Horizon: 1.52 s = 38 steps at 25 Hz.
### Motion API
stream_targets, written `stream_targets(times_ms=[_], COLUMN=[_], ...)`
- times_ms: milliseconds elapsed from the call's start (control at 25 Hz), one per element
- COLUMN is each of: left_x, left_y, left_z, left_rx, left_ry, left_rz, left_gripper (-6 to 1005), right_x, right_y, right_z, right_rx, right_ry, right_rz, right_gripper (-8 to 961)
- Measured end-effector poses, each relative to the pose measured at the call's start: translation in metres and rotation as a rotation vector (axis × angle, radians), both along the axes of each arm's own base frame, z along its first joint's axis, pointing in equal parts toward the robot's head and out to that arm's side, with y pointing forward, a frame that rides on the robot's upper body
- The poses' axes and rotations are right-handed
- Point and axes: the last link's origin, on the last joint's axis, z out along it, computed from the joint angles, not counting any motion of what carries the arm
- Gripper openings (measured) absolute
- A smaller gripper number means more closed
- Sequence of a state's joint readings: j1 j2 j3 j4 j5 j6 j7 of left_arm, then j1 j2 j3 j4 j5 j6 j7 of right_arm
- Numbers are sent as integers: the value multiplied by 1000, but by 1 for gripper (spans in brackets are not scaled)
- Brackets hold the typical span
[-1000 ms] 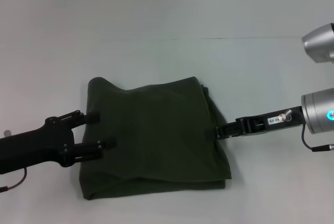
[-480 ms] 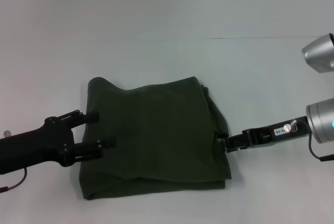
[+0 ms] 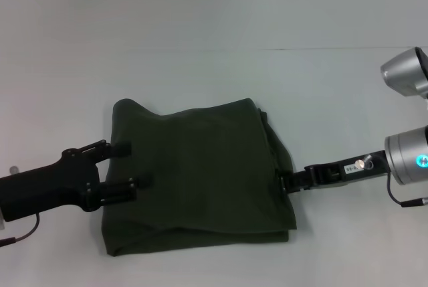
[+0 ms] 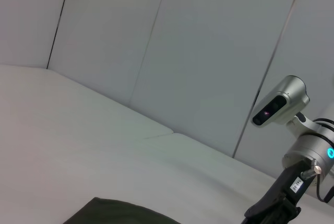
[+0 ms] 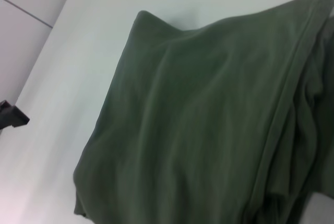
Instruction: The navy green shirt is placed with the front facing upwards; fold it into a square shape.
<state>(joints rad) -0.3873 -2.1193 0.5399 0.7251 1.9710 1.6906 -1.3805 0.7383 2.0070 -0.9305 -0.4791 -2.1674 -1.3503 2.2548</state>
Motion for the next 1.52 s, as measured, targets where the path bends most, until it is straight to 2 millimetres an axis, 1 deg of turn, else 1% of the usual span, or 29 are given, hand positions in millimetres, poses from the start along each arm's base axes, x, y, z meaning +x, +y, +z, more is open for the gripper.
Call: stream_targets(times_ms=[200,400,520,680,800,880,1000,1120,1240,1520], left_x=[0,-1,-1,-1,0,0,0,0,-1,-1], left_y=[1,2,2,2,2,2,2,2,2,2], left_z=[0,1,1,0,0,0,0,1,1,1], left_rx=[5,7,7,7,7,7,7,6,3,-1], left_ry=[5,8,9,8,7,7,7,7,10,12], left_rz=[-1,-1,-1,0,0,-1,-1,-2,-3,-5], left_gripper=[886,885,885,885,886,886,886,886,885,885], right_x=[-1,-7,-15,-25,-31,-36,-45,-50,-51,-45], right_y=[4,11,17,26,30,31,31,30,30,34], right_z=[0,11,14,8,0,-8,-19,-29,-37,-46], right_rx=[25,77,98,131,157,160,165,157,149,173], right_ry=[-3,52,66,56,41,38,33,27,13,-57], right_rz=[-1,3,23,58,93,129,193,229,238,249], right_gripper=[582,577,574,570,567,363,257,152,111,17])
